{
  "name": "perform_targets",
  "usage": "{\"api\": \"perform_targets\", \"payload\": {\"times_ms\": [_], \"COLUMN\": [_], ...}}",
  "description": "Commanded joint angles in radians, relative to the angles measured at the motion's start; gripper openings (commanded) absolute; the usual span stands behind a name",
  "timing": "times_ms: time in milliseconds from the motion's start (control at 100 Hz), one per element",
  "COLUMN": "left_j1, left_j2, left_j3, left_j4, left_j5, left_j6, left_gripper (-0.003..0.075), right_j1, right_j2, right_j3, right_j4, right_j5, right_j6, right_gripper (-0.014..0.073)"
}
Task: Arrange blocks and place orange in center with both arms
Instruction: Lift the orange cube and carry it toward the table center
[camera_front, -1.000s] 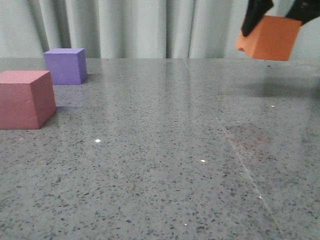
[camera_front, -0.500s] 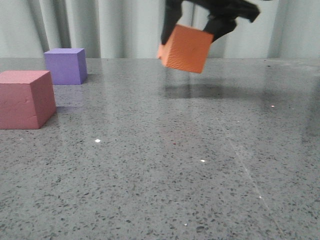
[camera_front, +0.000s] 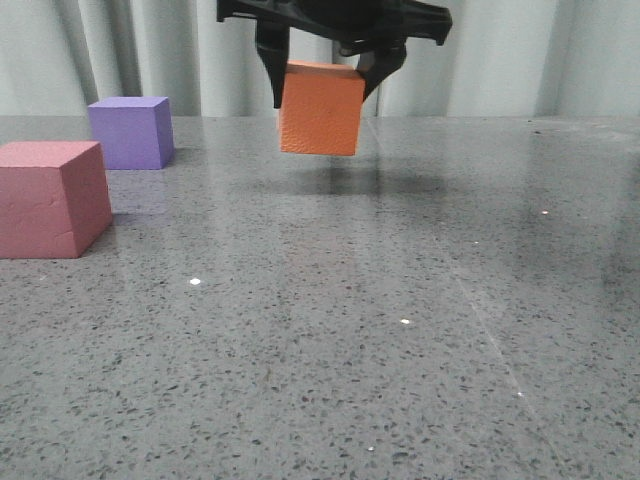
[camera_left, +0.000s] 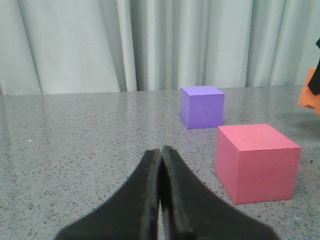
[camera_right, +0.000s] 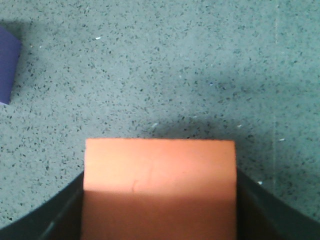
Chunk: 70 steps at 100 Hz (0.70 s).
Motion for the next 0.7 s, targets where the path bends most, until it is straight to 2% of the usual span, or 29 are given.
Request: {"api": "perform_targets", "payload": {"times_ms": [0,340,530,690], "left_j1": [0.002,0.002,0.002,0.002], "left_j2": [-0.034,-0.034,-0.034,-0.034], "left_j3": [0.055,0.055,0.055,0.055], "left_j4": [-0.009,-0.009,-0.009,-0.009], "left_j5": [-0.074,-0.074,-0.074,-0.074], "left_j6": [0.001,0.001,0.001,0.001], "left_gripper": [-0.0019,-0.0019,-0.0019,-0.0019], "right_j1": [0.012,0.015,0.015,0.015], "right_j2": [-0.035,-0.019,-0.018,-0.014], "right_j3": [-0.04,-0.04,-0.038,-0.038], "right_j4": [-0.074,-0.039,-0.039,-0.039], "right_j5": [-0.018,0.009,-0.019,-0.018], "right_j6": [0.051,0.058,0.058,0.058], "right_gripper": [0.0045,0.0064,0.0199,0.0274]}}
